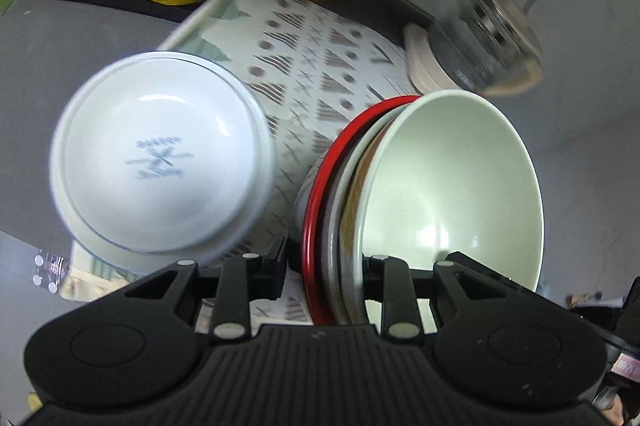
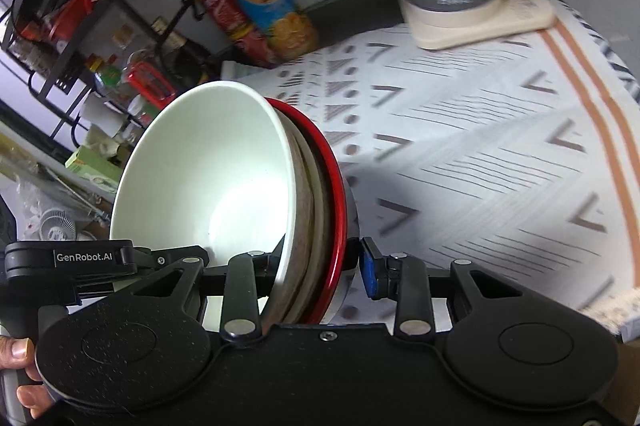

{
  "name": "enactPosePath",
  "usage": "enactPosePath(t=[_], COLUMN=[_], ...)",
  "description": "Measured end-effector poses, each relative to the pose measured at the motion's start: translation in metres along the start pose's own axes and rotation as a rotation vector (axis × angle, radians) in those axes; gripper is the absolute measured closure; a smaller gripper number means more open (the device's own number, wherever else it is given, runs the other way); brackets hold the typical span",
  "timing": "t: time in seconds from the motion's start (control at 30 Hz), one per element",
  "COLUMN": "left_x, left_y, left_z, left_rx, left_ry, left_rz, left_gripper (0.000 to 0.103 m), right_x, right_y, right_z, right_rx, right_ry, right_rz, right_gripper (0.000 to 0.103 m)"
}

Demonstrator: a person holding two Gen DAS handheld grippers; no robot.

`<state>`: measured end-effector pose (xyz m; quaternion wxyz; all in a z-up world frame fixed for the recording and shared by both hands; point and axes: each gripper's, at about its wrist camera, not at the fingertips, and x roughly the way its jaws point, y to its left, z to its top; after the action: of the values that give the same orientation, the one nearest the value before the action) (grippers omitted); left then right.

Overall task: Organize plates and bowls
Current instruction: 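Lift the bowl stack with both grippers and lower it onto the plate stack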

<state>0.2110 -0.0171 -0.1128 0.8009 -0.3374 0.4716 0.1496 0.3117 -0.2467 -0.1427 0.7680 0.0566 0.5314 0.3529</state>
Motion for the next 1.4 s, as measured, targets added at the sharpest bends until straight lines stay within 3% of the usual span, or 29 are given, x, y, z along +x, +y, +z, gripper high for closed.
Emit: enactPosePath(t=[0.4, 0.77, 1.4], left_x=[-0.010, 0.006, 0.026], left_y=[0.080, 0.140, 0.162], left_z=[0.060, 0.087, 0.091], left_rx=[-0.026, -0.051, -0.041], left_ry=[-0.008, 0.061, 0.118], left_rz=[0.023, 0.027, 0.018], left_gripper=[0.075, 0.075, 0.075], right_x=[0.065, 0.112, 0.134], right_y=[0.072, 0.110, 0.120], right_z=[0.023, 0.018, 0.001], right_rx=[-0.016, -0.004, 0.026], right_ry=[0.039, 0.110, 0.148], right_rz=[0.024, -0.009, -0.070], right_gripper=[0.070, 0.070, 0.070])
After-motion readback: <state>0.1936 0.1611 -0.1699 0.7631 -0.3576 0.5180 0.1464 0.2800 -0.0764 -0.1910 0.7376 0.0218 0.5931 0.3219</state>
